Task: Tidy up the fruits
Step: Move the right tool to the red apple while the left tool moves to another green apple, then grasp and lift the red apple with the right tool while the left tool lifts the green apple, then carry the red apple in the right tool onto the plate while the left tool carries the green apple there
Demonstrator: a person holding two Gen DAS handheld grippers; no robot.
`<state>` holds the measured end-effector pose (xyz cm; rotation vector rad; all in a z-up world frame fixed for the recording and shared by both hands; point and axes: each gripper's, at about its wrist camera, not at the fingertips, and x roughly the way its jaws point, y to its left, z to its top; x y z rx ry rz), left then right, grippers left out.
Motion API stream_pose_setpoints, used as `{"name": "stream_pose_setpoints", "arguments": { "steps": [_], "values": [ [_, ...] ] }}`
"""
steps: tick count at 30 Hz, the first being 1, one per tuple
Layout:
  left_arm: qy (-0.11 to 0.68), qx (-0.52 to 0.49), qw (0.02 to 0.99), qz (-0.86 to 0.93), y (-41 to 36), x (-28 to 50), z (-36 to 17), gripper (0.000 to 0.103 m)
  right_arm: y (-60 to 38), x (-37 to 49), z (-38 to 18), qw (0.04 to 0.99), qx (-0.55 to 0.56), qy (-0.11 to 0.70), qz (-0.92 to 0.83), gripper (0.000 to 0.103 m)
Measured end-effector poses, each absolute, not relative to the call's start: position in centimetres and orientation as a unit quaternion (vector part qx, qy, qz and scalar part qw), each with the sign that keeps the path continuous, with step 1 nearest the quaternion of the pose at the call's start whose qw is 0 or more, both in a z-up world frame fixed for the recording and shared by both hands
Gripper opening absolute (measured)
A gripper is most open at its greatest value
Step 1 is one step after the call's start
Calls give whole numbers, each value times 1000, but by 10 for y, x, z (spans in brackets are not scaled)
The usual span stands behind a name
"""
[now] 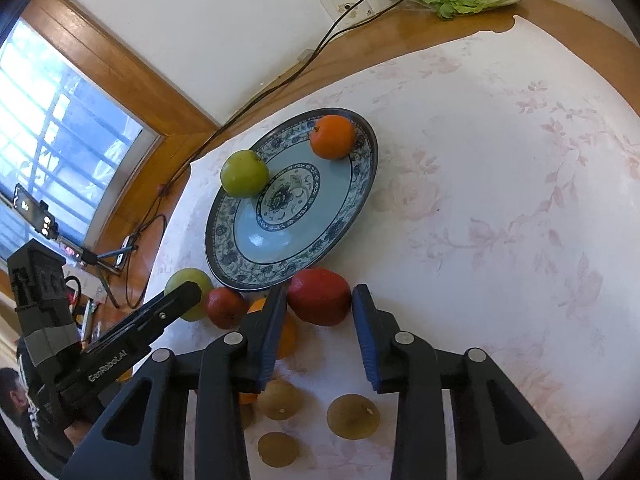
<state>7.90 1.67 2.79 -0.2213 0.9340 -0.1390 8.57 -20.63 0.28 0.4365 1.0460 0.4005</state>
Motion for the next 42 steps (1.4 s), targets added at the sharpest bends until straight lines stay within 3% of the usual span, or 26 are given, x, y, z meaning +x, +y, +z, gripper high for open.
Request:
{"name": "stream_pose_setpoints", "arguments": {
  "steps": [23, 42],
  "values": [
    [431, -97, 895, -62, 8, 74, 51, 45, -209, 73, 33, 858, 155, 449, 196, 35],
    [429, -67, 897, -83, -22, 120, 61, 44, -200, 102, 50, 873, 93, 437, 196, 35]
  ]
}}
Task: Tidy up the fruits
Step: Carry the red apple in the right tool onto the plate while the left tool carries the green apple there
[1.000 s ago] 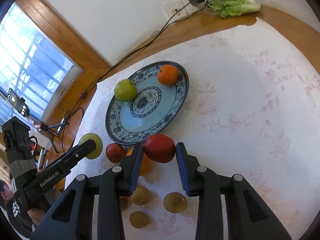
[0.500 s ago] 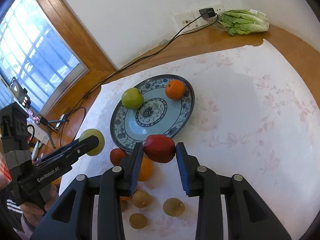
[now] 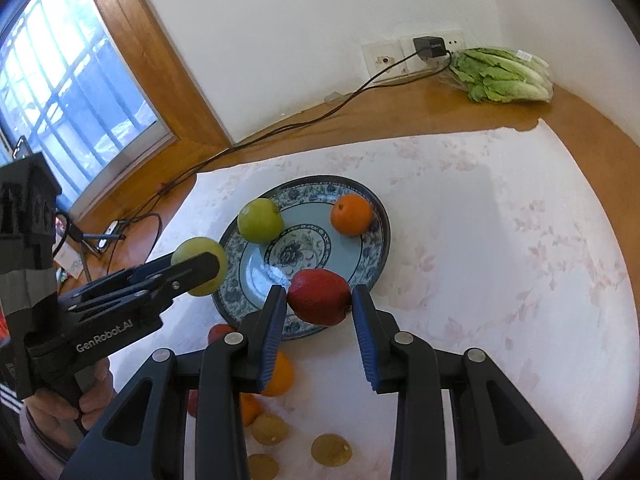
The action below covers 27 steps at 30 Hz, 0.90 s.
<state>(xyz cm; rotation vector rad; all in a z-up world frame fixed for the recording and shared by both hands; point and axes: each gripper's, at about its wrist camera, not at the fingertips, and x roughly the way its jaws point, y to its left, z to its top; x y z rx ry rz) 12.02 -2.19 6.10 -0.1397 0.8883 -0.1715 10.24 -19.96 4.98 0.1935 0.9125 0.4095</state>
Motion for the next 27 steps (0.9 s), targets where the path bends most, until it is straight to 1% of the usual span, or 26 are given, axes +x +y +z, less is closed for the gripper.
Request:
{"name": "stream_pose_setpoints", "arguments": {
  "steps": [12, 27],
  "values": [
    [442, -79, 891, -74, -21, 140, 39, 44, -193, 117, 37, 875, 80, 438, 191, 35],
    [439, -67, 893, -72, -24, 151, 32, 44, -184, 133, 31, 883, 46, 427, 190, 35]
  ]
}}
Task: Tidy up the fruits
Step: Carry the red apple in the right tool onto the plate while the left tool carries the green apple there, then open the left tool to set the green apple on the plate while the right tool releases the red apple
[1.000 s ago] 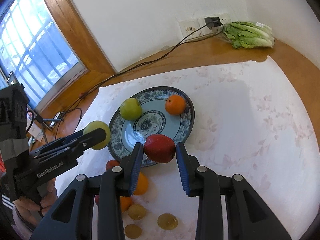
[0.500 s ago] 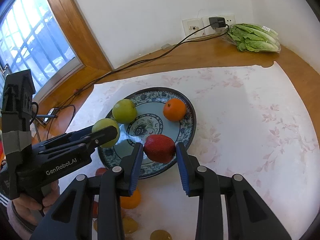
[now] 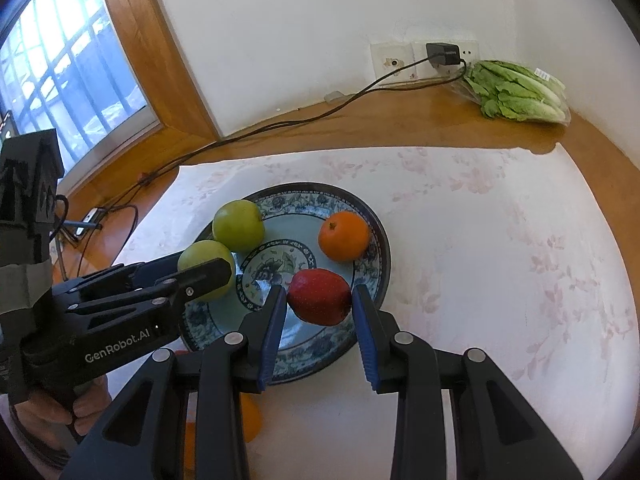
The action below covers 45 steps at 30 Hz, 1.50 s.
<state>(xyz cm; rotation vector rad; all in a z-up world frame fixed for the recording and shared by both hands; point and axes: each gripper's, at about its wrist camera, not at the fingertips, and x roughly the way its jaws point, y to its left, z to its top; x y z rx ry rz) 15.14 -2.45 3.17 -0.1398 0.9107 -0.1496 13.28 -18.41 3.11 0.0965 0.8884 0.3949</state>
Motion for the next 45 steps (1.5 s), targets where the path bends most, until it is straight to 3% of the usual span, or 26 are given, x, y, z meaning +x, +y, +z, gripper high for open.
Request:
{"name": "stream_pose_setpoints", "arguments": {
  "steps": [37, 45],
  "values": [
    [425, -41, 902, -71, -31, 172, 23, 45, -174, 152, 11, 891, 27, 411, 193, 35],
    [432, -41, 899, -64, -29, 168, 26, 63, -179, 150, 16, 890, 34, 411, 193, 37]
  ]
}}
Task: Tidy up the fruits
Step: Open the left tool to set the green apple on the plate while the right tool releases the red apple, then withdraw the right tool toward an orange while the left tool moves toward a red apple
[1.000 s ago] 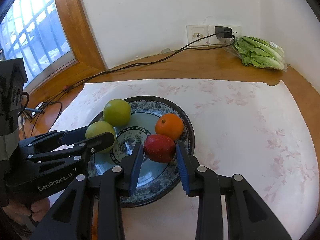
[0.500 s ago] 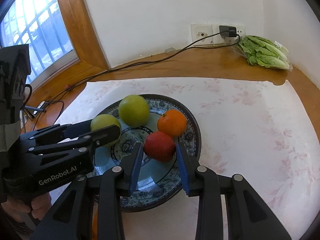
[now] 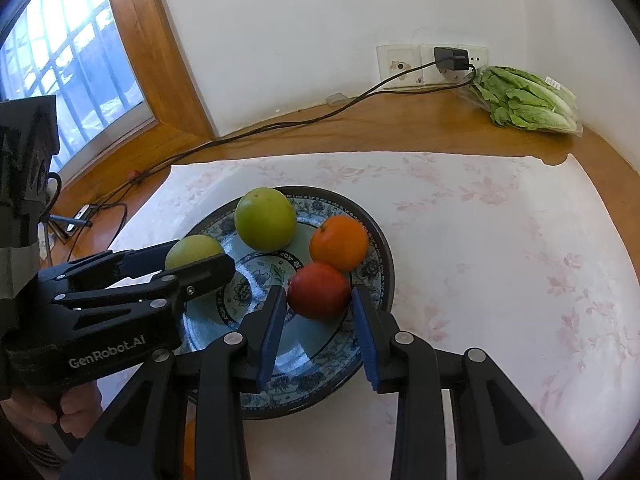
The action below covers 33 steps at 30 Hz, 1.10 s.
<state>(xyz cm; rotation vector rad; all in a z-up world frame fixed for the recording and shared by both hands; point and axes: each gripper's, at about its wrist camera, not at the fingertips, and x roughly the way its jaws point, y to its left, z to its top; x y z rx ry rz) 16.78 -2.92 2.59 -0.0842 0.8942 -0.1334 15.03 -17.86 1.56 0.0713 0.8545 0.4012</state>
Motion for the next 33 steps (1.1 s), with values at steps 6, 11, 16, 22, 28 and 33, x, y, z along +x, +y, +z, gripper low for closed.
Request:
{"name": "stream_pose_setpoints", "arguments": {
  "steps": [6, 11, 16, 22, 28, 33],
  "values": [
    [437, -40, 897, -60, -28, 157, 31, 68, -182, 144, 24, 890, 41, 407, 199, 43],
    [441, -39, 895, -51, -25, 147, 34, 68, -187, 134, 32, 890, 49, 404, 204, 45],
    [441, -45, 895, -53, -23, 135, 39, 68, -190, 124, 38, 890, 54, 402, 209, 45],
    [440, -47, 895, -55, -22, 121, 46, 69, -191, 111, 43, 893, 59, 395, 208, 45],
    [445, -51, 892, -58, -20, 105, 47, 70, -188, 96, 44, 888, 56, 404, 213, 45],
    [450, -51, 890, -59, -20, 95, 45, 70, -189, 85, 44, 886, 58, 407, 214, 45]
  ]
}}
